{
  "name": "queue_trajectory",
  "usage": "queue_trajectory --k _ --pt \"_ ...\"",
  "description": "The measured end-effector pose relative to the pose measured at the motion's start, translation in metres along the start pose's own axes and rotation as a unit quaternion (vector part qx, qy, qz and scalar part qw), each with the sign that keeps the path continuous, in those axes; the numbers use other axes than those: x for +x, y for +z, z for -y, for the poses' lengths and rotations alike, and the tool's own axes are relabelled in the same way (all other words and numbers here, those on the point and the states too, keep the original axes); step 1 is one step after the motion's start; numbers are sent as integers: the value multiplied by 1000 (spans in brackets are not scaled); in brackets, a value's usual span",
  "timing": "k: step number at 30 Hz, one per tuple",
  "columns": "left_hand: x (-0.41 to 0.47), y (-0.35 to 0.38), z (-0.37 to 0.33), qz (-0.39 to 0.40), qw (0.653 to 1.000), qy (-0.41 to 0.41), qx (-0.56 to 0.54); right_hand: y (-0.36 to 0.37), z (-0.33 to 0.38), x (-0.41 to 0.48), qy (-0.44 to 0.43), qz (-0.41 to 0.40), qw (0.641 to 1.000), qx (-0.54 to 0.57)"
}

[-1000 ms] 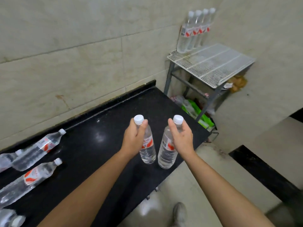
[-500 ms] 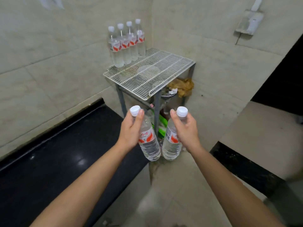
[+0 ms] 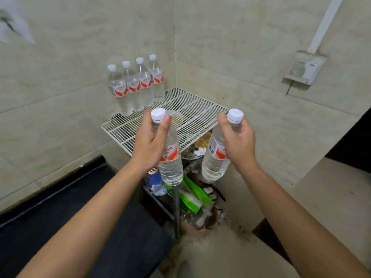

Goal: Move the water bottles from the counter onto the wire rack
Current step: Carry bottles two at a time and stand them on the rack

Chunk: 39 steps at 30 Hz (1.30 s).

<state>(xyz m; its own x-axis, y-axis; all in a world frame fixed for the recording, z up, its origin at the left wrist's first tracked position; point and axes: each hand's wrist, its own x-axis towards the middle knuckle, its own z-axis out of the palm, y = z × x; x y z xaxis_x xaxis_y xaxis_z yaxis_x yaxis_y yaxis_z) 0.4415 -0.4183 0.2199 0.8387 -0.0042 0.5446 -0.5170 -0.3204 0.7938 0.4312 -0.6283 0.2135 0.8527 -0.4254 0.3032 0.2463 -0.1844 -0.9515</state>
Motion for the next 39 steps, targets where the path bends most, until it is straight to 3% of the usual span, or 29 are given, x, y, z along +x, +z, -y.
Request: queue_trajectory --k 6,13,21,26,32,35,39 --pt "84 7 52 -68 993 -83 -43 46 -5 99 -28 -3 1000 0" --pt "159 -4 88 -79 996 8 40 117 -24 183 -31 29 999 -18" --pt "207 -22 157 -212 967 -83 111 219 -63 236 -5 130 991 38" --pt "232 -30 182 -207 958 -109 165 281 -76 255 -7 235 969 68" --pt "253 -33 207 -258 936 -122 205 342 -87 259 -44 324 944 54" --pt "251 -27 221 -261 928 -98 247 353 -91 257 -89 382 920 -1" --pt "247 -30 229 -243 902 -128 332 347 -95 258 -126 417 898 -58"
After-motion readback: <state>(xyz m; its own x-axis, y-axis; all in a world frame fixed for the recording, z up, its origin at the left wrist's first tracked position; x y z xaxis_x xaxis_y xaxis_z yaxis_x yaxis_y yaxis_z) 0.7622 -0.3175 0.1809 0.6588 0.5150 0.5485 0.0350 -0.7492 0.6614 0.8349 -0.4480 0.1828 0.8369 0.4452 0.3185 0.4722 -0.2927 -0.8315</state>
